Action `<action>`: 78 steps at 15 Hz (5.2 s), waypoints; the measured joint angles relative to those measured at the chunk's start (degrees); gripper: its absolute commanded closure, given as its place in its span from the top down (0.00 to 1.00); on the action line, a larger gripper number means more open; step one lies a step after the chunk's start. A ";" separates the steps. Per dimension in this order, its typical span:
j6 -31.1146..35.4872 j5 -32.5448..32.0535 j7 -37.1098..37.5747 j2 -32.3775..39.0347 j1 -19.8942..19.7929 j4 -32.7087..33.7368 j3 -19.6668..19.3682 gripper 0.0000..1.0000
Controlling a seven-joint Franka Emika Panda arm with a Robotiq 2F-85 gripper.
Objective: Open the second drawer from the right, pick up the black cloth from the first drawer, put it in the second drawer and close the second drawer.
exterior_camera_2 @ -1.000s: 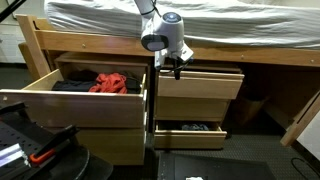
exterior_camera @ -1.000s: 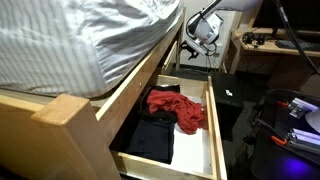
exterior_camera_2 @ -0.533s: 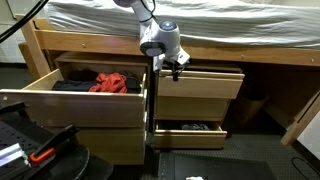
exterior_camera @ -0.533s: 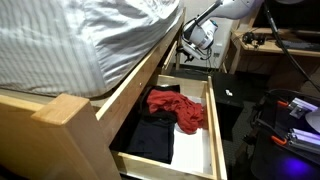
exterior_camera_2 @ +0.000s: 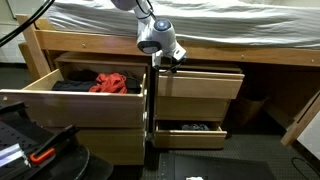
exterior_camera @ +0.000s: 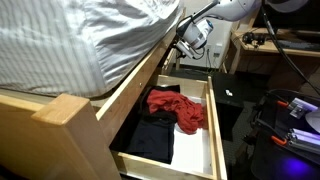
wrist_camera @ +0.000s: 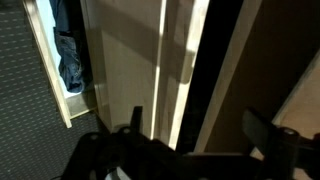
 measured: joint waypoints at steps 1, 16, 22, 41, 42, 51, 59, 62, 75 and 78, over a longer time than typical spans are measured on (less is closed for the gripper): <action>0.13 -0.05 0.02 0.41 0.31 0.59 0.20 1.00; -6.28 -3.54 4.59 7.45 2.14 6.52 -5.72 1.00; 3.05 -3.59 1.39 7.75 0.70 7.33 0.76 1.00; 9.58 -6.37 -1.69 10.66 2.72 9.61 1.83 1.00; 9.58 -6.37 -1.68 10.71 2.78 9.64 1.78 1.00; -6.23 -6.74 3.67 10.72 2.41 11.09 -2.10 1.00; -15.80 -7.78 13.99 10.36 3.59 13.24 -9.16 1.00; -15.82 -7.79 21.89 8.50 7.63 10.64 -17.70 1.00; -22.56 -19.98 47.94 -4.10 23.44 -18.98 -43.92 1.00; -24.02 -24.40 53.20 -6.50 25.48 -23.10 -44.84 1.00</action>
